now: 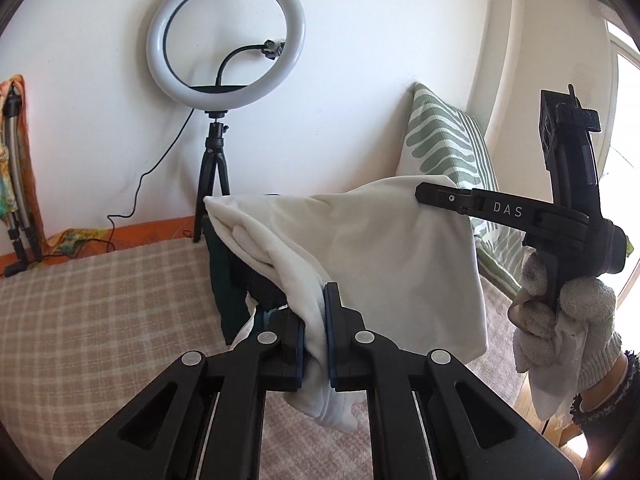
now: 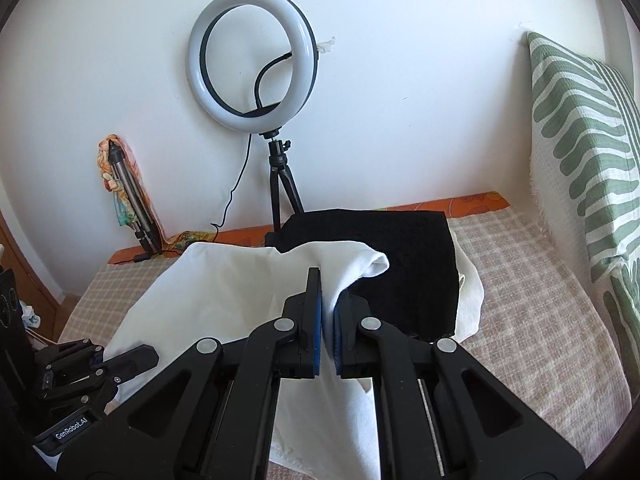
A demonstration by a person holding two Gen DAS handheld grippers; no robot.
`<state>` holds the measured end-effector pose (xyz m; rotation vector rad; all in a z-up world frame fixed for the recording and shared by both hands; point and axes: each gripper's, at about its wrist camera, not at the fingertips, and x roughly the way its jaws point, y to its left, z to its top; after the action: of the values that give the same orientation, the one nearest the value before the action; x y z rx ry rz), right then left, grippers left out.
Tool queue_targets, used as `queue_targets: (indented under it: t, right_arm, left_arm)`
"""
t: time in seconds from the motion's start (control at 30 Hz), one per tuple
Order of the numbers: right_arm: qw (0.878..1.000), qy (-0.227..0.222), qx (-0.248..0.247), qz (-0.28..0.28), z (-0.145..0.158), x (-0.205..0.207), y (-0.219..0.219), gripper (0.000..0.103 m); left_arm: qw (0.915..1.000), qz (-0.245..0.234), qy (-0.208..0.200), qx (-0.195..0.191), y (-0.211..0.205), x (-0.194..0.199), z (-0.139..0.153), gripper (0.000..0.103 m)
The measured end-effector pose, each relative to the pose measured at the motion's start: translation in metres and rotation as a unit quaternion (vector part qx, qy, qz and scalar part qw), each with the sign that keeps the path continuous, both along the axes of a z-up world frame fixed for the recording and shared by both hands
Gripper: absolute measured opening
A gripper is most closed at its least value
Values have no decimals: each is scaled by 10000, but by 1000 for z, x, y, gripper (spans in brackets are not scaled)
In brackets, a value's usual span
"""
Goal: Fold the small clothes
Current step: 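Lift the folded shirt with both tools and carry it toward the black bag, then lower the folded shirt onto the black bag and open both tools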
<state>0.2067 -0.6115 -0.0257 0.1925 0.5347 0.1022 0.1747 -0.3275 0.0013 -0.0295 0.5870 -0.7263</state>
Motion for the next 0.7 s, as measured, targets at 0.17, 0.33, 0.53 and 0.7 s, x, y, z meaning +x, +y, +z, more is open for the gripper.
queue_targets:
  t: [0.17,0.33,0.53,0.7]
  right_arm:
    - [9997,-69,-153,-186,14,41,-23,6]
    - [9992,-79,-188,-342,15,80,-42,5]
    - [9990,-16,-230,-378,1,121,-52,5]
    - [9987,102,-332,-382,-17,147,-52,5]
  left_arm:
    - [9999,33,-164,23,-23,34,7,7]
    - [9997,106,-219,6,-41,65,5,7]
    - [9996,199,-203,75,-54,90,-7,7]
    - [9990,289,-172,291,-61,102,-21,7]
